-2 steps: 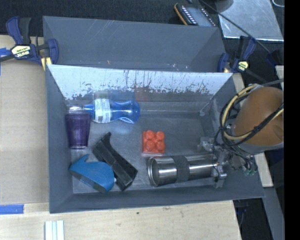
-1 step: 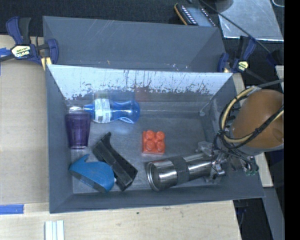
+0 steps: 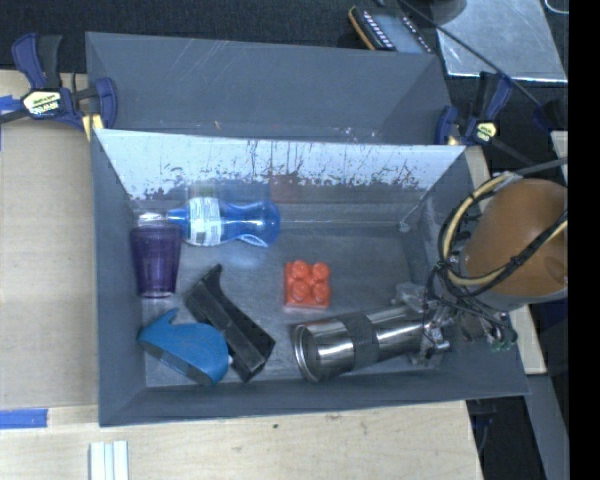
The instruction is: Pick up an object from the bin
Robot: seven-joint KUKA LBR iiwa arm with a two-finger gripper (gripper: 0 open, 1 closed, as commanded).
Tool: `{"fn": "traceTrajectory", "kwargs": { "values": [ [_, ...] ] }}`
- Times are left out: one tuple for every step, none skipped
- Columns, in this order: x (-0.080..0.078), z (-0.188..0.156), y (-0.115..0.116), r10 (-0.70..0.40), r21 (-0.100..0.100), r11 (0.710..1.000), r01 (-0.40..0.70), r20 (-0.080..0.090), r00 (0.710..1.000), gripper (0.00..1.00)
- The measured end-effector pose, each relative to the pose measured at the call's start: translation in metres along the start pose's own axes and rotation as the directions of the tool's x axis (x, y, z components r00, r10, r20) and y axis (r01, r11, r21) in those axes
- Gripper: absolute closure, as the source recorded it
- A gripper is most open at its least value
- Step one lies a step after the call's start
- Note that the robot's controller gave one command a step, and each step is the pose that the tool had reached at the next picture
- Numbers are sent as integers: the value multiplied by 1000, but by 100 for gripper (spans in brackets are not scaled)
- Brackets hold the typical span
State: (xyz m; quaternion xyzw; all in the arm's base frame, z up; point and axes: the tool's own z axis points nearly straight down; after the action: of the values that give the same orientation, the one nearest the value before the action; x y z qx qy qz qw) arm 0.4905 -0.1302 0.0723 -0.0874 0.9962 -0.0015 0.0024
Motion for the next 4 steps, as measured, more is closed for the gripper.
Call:
{"fn": "traceTrajectory", "kwargs": {
  "values": [
    [0, -2, 0, 0, 0, 1000, 0, 0, 1000, 100],
    [2, -9, 1, 0, -2, 1000, 0, -5, 1000, 100],
    [2, -23, 1, 0, -3, 1000, 0, -7, 1000, 100],
    [2, -39, 0, 0, -1, 1000, 0, -3, 1000, 100]
  ]
}}
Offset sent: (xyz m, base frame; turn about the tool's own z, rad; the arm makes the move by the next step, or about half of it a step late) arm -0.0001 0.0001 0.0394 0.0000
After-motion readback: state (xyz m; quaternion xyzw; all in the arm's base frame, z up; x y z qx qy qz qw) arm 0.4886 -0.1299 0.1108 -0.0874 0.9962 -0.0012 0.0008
